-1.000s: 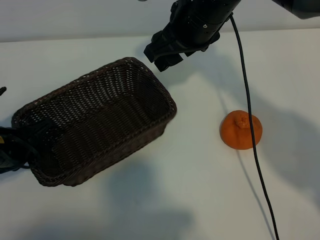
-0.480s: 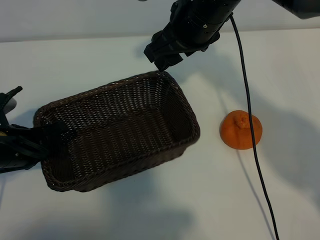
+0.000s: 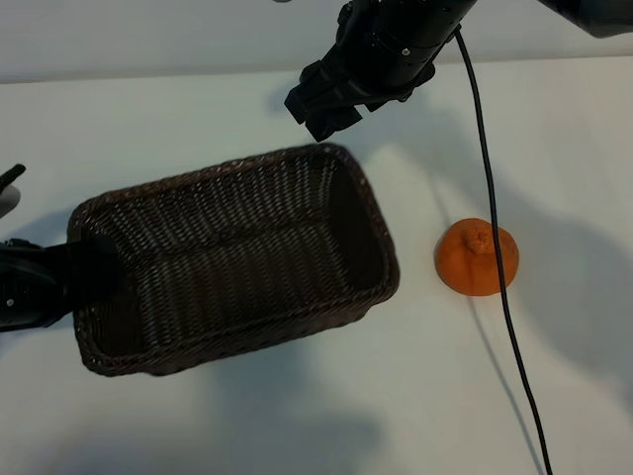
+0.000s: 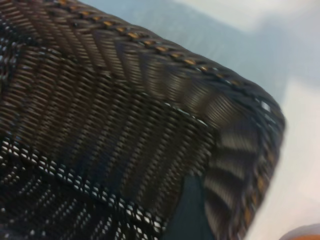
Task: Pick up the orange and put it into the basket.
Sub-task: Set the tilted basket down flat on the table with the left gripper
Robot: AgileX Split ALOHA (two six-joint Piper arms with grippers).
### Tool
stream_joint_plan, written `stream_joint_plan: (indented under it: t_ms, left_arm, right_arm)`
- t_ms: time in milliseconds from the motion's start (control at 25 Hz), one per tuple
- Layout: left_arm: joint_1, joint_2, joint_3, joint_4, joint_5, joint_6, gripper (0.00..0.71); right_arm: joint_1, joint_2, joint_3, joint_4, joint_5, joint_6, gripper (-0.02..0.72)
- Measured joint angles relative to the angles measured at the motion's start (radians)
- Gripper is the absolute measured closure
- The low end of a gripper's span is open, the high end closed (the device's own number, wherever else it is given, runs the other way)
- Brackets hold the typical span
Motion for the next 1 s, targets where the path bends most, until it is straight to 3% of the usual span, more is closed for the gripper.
stream_joint_plan:
  t_ms: [160,280,600,1000]
  left_arm:
    - [0.010,0.000,0.000,-0.149,0.030,0.174,0.555]
    - [0.011,0.000,0.000,-0.180,0.037,0.209,0.556]
    - [0.011,0.011,-0.020,-0.156,0.048,0.225,0.556]
    - [0.011,0.189,-0.209,-0.084,0.109,0.210,0.556]
  right_arm:
    - [0.000,0.000,0.000,0.000,0.000,0.000,0.108]
    - [0.000,0.000,0.000,0.000,0.000,0.000,0.108]
    - [0.000,0.000,0.000,0.000,0.000,0.000,0.108]
    - [0.000,0.000,0.000,0.000,0.015,0.001,0.108]
